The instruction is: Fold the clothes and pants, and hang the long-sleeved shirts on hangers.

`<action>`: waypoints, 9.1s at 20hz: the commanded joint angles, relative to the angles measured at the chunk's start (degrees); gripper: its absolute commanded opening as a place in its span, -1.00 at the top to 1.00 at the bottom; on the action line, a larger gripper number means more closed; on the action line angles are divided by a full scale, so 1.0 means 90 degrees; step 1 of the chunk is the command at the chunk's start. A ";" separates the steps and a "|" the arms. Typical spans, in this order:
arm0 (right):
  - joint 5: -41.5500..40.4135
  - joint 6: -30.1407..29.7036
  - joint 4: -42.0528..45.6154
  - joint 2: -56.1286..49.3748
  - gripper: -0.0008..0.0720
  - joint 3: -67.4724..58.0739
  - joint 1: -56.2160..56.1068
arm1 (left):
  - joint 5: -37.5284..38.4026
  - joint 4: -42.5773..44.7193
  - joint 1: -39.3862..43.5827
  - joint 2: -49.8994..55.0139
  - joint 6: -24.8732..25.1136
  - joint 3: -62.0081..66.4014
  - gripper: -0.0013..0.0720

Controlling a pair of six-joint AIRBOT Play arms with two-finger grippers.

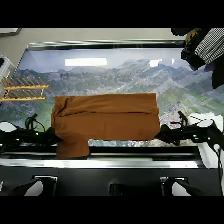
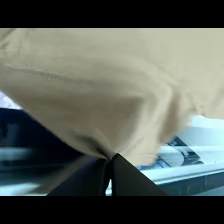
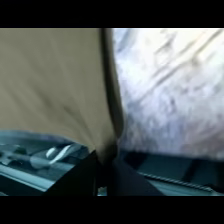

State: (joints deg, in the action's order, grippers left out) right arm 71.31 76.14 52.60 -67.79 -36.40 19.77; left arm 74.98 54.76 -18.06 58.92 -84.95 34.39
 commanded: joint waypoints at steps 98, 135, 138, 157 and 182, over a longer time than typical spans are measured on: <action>0.0442 0.3577 0.0750 -0.1076 0.90 -0.6149 -0.3045 | 0.0959 0.1426 0.3164 0.3417 -0.1171 0.7796 0.92; -0.3563 0.3779 -0.1399 -0.3696 -0.33 -0.6152 -0.6261 | 0.1287 0.1416 0.1778 0.2300 -0.0797 0.6773 0.92; -0.2973 0.3704 -0.1202 -0.3240 -0.33 -0.6152 -0.5792 | 0.1287 0.1418 0.1778 0.2297 -0.0799 0.6773 0.92; -0.0714 0.0277 -0.1600 -0.3082 -0.66 -0.3604 -0.2132 | 0.1280 0.1421 0.1766 0.2297 -0.0704 0.6773 0.92; -0.0942 0.1756 -0.1797 -0.3128 0.90 -0.6016 -0.1256 | 0.1282 0.1421 0.1766 0.2300 -0.0721 0.6773 0.92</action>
State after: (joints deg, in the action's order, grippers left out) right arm 61.95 88.82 36.42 -96.12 -84.62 2.39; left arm 86.52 67.53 -2.13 79.61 -91.48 95.37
